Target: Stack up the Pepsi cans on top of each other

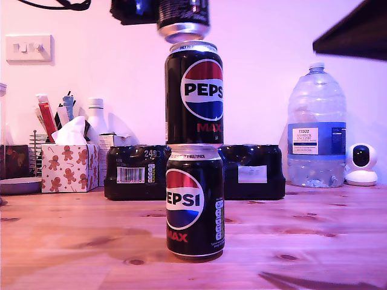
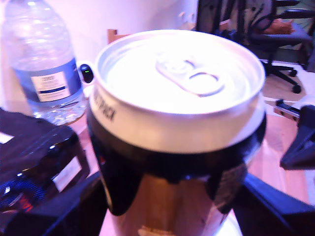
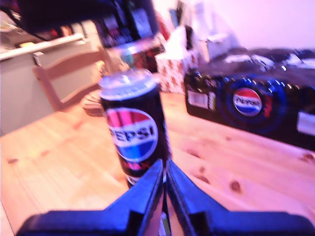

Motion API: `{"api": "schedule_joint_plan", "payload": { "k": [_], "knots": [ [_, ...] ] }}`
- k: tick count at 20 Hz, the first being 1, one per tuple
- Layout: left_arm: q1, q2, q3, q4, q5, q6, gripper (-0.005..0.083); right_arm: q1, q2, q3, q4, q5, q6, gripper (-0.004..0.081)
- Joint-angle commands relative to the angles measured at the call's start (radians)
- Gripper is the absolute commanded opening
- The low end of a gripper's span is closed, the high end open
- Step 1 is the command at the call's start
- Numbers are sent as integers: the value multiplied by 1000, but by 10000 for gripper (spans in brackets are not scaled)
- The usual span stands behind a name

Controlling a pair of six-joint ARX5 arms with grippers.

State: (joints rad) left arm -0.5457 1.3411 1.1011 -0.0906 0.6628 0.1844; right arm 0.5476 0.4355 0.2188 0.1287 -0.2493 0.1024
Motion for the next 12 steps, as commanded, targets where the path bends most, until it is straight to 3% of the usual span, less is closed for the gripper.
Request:
{"api": "schedule_joint_plan", "payload": {
  "k": [1, 12],
  "knots": [
    [-11, -41, -2, 34, 6, -10, 464, 3, -2, -1, 8, -2, -5, -13],
    [-71, -49, -2, -8, 6, 12, 464, 3, -2, -1, 8, -2, -6, -13]
  ]
}}
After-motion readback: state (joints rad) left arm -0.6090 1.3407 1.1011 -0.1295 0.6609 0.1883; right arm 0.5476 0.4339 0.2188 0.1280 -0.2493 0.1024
